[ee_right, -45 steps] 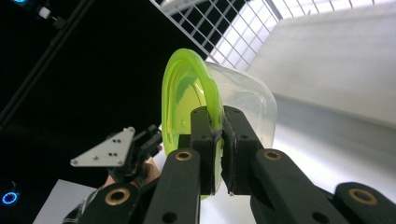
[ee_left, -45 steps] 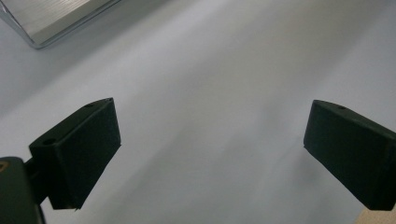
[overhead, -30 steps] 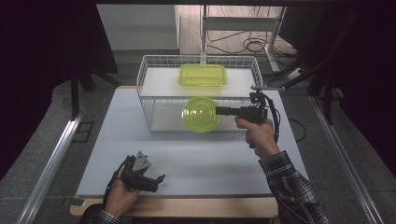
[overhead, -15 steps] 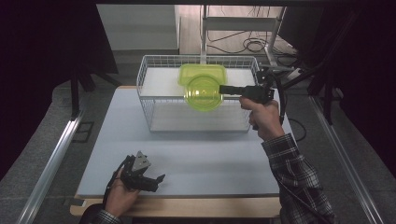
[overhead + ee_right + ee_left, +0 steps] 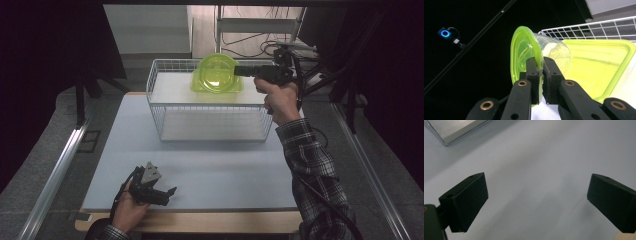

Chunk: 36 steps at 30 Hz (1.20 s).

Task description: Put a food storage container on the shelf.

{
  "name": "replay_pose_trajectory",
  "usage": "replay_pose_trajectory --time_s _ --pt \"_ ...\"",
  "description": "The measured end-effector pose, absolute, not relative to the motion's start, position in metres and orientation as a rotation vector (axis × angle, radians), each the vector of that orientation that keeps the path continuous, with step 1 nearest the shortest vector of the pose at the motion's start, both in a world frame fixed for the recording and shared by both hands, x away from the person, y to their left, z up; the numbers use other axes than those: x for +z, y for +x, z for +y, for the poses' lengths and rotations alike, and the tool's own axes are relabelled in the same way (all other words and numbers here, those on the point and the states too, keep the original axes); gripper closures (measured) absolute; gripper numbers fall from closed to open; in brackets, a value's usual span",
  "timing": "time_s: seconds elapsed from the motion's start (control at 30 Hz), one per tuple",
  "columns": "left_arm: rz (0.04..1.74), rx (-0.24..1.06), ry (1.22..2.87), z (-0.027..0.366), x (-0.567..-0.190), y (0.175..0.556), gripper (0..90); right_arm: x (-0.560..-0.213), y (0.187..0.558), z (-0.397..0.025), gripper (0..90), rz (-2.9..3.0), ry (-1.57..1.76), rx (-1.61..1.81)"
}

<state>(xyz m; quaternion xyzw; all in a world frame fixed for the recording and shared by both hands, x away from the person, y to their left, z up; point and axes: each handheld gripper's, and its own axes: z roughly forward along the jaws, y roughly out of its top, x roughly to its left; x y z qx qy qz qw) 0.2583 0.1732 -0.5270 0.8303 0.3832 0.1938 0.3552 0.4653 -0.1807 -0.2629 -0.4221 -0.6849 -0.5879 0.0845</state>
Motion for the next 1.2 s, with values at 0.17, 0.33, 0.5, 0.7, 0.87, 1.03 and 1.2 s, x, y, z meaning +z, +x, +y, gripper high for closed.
replay_pose_trajectory --time_s 0.17,0.33,0.5,0.7,0.87,1.03,1.2 --pt "0.989 0.503 2.145 0.174 -0.527 0.258 3.2 -0.266 0.478 -0.175 83.3 -2.049 -1.308 -1.724" --pt "0.988 0.5 2.149 0.174 -0.527 0.259 3.1 -0.269 0.489 -0.175 83.2 -2.021 -1.333 -1.708" --pt "0.988 0.499 2.153 0.174 -0.527 0.259 3.1 -0.264 0.493 -0.172 81.8 -2.045 -1.362 -1.688" --pt "0.986 0.5 2.158 0.174 -0.527 0.259 3.1 -0.26 0.497 -0.165 78.3 -2.109 -1.445 -1.683" --pt "0.986 0.499 2.161 0.174 -0.528 0.259 3.1 -0.261 0.503 -0.162 76.0 -2.118 -1.503 -1.677" --pt "0.985 0.5 2.165 0.174 -0.528 0.259 3.1 -0.262 0.507 -0.16 71.8 -2.134 -1.551 -1.655" --pt "0.985 0.497 2.169 0.174 -0.528 0.259 3.1 -0.264 0.511 -0.159 68.1 -2.149 -1.575 -1.642"
